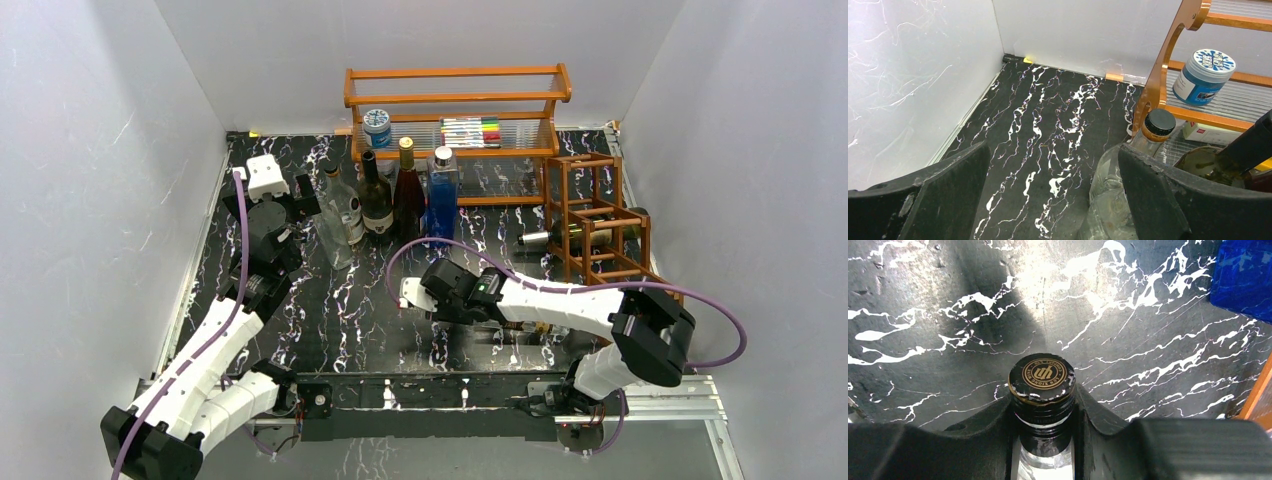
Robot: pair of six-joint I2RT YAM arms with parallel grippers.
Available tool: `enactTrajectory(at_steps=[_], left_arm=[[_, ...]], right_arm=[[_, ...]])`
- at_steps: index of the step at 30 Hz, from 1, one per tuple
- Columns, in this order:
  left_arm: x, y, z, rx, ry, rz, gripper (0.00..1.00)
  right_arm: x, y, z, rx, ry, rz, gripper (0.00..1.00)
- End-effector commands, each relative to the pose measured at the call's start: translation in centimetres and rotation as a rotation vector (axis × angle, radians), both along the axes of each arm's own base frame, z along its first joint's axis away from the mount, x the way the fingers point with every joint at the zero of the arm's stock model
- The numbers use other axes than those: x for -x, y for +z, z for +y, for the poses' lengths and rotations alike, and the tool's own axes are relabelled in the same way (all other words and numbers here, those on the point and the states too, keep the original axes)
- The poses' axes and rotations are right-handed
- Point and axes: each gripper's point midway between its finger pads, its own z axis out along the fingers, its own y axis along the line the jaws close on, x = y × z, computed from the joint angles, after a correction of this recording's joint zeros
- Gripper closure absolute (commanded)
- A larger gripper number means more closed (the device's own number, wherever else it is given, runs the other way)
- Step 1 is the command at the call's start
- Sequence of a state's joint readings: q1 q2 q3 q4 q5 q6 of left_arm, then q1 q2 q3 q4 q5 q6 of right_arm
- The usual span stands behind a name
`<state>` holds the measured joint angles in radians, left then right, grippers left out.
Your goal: Take the wine bottle off the wine rack
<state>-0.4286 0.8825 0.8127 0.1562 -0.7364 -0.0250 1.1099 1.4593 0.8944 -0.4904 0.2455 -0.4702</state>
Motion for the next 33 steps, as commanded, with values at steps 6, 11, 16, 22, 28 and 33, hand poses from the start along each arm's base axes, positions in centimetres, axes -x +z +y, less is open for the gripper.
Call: enactTrajectory(at_steps=[6,11,16,22,28,33], left_arm=[[0.1,2.0,0.0,0.025,0.005,-0.053,0.02],[0.0,1.9,-0.1,0.024,0.003,-0.048,0.02],[-0.1,1.8,0.0,0.021,0.005,-0.044,0.02],[0.0,1.9,0.0,0.017,0.006,-0.046,0.02],[0.0,1.9,0.0,0.016,0.007,-0.044,0.02],[0.1,2.1,0.1,0.019,0.007,-0.05,0.02]], right_arm=[[-0.4,4.1,4.8,-0.275,-0.062,-0.007,1.0],[-0.9,6.7,6.3,-0.396,-0.072,-0.039,1.0],[-1.4,10.1,8.2,-0.542,-0.095,-0.063,1.0],[-2.4,14.9,11.1,-0.78,-0.138,-0.094,1.0],[-3.6,18.7,14.0,-0.93,-0.141,-0.122,1.0],[-4.9,20.9,16.4,-1.022,-0.134,-0.159,1.0]])
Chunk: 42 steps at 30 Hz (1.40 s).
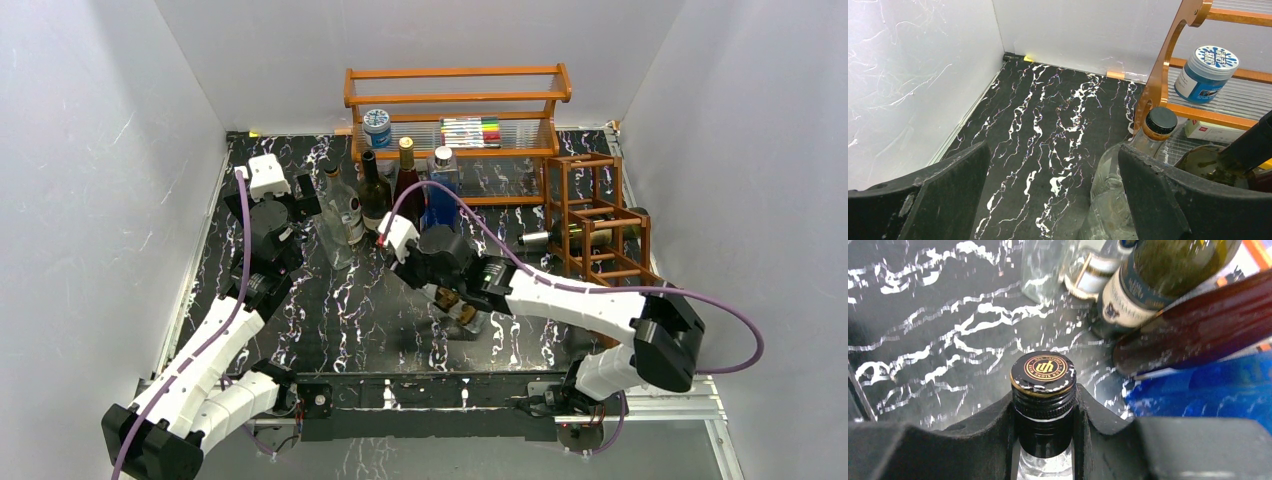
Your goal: Take the wine bottle off the wine rack
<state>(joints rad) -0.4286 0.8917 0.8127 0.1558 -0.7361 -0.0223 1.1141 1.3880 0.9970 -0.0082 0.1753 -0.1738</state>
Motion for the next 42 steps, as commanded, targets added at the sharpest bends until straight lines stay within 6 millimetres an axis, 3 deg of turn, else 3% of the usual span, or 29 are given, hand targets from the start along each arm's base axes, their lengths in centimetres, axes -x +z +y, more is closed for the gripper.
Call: enactTrajectory(at_steps=[1,14,20,26,28,33,42], left_arm=[[0.3,2.4,0.2,0.025,0.008,-0.061,0.02],[0.8,3.1,0.4,0.035,0.011,-0.087,0.02],[1.0,3.3,0.8,0.037,0.024,-0.099,0.02],[0.9,3.1,0.7,0.034,0.02,-0.094,0.02],[0.7,2.9,0.7,0.027,0.024,-0.088,0.02],[0.8,3.0,0.8,0.024,0.032,-0.09,0.02],[0.7,3.0,0.6,0.03,0.021,-0.088,0.02]], right_arm=[[-2.1,8.6,4.8,-0.292,-0.008,-0.118,1.0],[-5.5,15.4,9.5,-0.554,-0.064,-0.265,1.0],[-6.6,17.6,10.1,-0.681,-0.102,-0.339,1.0],[-8.0,18.1,9.4,-0.759,-0.189,-0.41,1.0],[-8.8,17.3,9.2,-0.766,-0.247,-0.423,1.0],[-10.7,16.7,7.1,-0.87,-0.44,-0.398,1.0],[-11.3,15.8,7.9,-0.943,-0.552,-0.322,1.0]])
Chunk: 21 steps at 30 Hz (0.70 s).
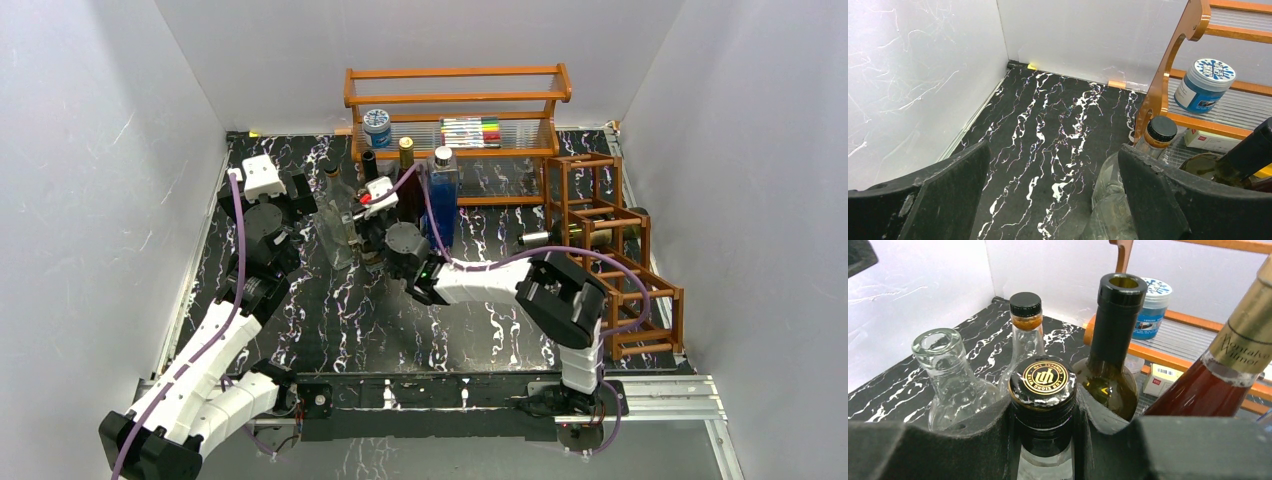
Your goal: Take the wine bottle off the wine rack
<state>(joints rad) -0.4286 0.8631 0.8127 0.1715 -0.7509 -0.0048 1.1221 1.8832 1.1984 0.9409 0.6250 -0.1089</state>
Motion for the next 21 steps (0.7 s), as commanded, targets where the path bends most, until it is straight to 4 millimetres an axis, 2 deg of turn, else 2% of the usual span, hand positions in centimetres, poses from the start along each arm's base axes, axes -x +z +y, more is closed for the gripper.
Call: enactTrajectory(at_steps=[1,7,8,12,15,19,21], left_arm=[[0.2,1.9,0.1,0.029,0.006,-0.055,0.02],[0.1,1.7,0.1,0.025,0.011,-0.051,0.02],[0.0,1.6,0.0,0.025,0.007,-0.042,0.02],[0.2,1.9,0.1,0.033,0.003,-0.056,0.02],[0.2,1.9,0.4,0.026,0.01,-0.054,0.02],[0.3,2.1,0.9,0.02,0.034,-0.052,0.02],[0.4,2.0,1.0,0.023,0.041,-0.056,0.02]], right_arm=[[0.2,8.6,-0.7,-0.343,-0.088,-0.078,1.0],[-0.6,7.0,0.0,-0.312,-0.195,-0.015,1.0],[-0.5,6.9,0.2,-0.291,-0.19,-0.023,0.95],[0.1,6.4,0.1,-0.215,-0.202,-0.024,0.51],[0.5,5.9,0.4,-0.149,-0.165,-0.026,0.28],[0.8,6.1,1.1,-0.045,-0.122,-0.031,0.05],[1.3,6.3,1.3,-0.001,-0.087,-0.029,0.02]])
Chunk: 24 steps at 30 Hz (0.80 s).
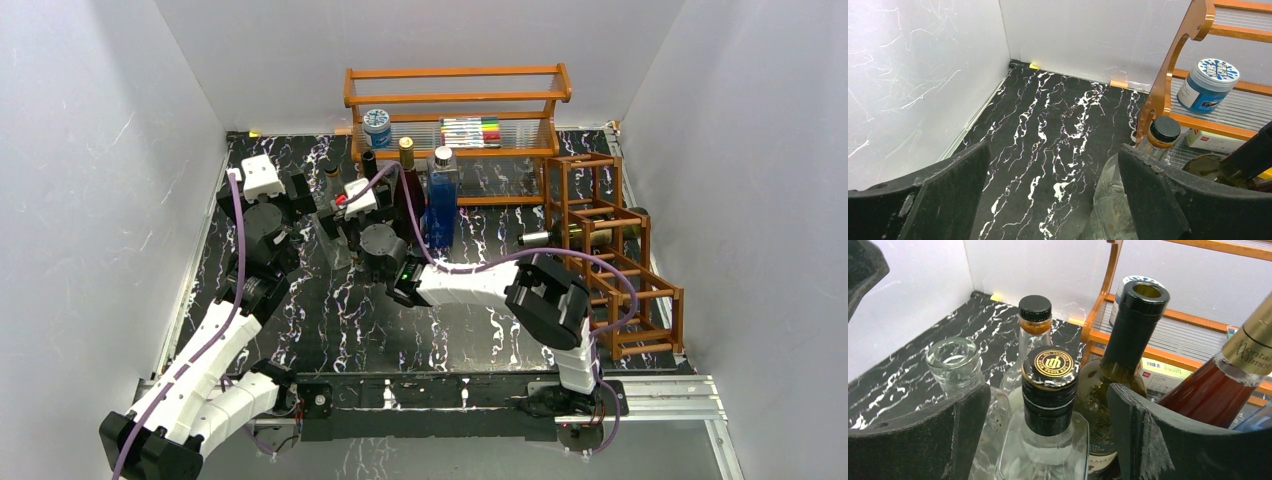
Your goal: Take the wine bottle off the wine rack
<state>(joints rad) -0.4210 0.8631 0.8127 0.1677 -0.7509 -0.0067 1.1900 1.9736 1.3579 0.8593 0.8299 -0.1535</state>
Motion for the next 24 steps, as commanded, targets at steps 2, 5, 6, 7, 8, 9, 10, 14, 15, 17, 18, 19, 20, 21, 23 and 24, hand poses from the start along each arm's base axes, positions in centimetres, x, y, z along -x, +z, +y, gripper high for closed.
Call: enactTrajectory(at_steps=[2,5,6,7,8,9,10,14,15,17,18,19,20,21,23,24], left_arm=[[0.3,1.9,0.8,0.022,0.031,-0.062,0.02],[0.0,1.6,0.4,0.019,0.017,-0.04,0.02],[-0.1,1.4,0.5,0.016,0.029,-0.034,0.02],[-0.2,1.2,0.5,0.009,0.033,-0.031,0.02],[-0.3,1.1,0.6,0.007,0.035,-0.031,0.02],[-0.5,1.0,0.4,0.009,0.027,-0.028,0.02],[-0.7,1.0,0.0,0.013,0.008,-0.026,0.02],[-0.6,1.0,-0.2,0.011,-0.001,-0.02,0.04],[-0.7,1.0,-0.2,0.003,-0.002,-0.022,0.03],[-0.9,1.1,-0.4,0.01,-0.003,-0.015,0.03],[-1.0,1.3,-0.5,0.022,-0.006,-0.013,0.03],[-1.1,1.6,-0.7,0.036,-0.016,-0.012,0.03],[-1.1,1.9,-1.0,0.051,-0.026,-0.009,0.03],[-1.2,2.3,-1.3,0.071,-0.042,-0.011,0.03],[-1.2,3.3,-2.1,0.1,-0.085,-0.01,0.02],[-1.2,3.7,-2.5,0.119,-0.106,-0.007,0.02]], right_arm=[[1.6,6.5,-0.6,0.003,0.075,-0.036,0.02],[3.1,7.3,-2.3,0.044,0.108,-0.013,0.02],[3.7,7.6,-3.2,0.059,0.127,0.001,0.02],[4.4,7.2,-3.7,0.087,0.153,0.028,0.02],[5.0,6.9,-4.5,0.119,0.172,0.06,0.02],[5.5,6.7,-5.4,0.142,0.177,0.087,0.02],[6.0,6.2,-6.4,0.172,0.179,0.123,0.02],[8.4,2.8,-11.1,0.259,0.189,0.254,0.02],[9.1,1.9,-12.3,0.275,0.194,0.281,0.02],[10.3,0.1,-14.8,0.314,0.193,0.341,0.02],[10.8,-0.4,-16.0,0.327,0.187,0.364,0.02],[11.3,-0.8,-17.2,0.343,0.182,0.382,0.02],[11.7,-1.0,-18.2,0.354,0.176,0.393,0.02],[12.0,-1.2,-19.3,0.366,0.17,0.402,0.02],[12.5,-1.1,-21.2,0.374,0.148,0.41,0.02],[12.6,-1.1,-22.0,0.374,0.136,0.41,0.02]])
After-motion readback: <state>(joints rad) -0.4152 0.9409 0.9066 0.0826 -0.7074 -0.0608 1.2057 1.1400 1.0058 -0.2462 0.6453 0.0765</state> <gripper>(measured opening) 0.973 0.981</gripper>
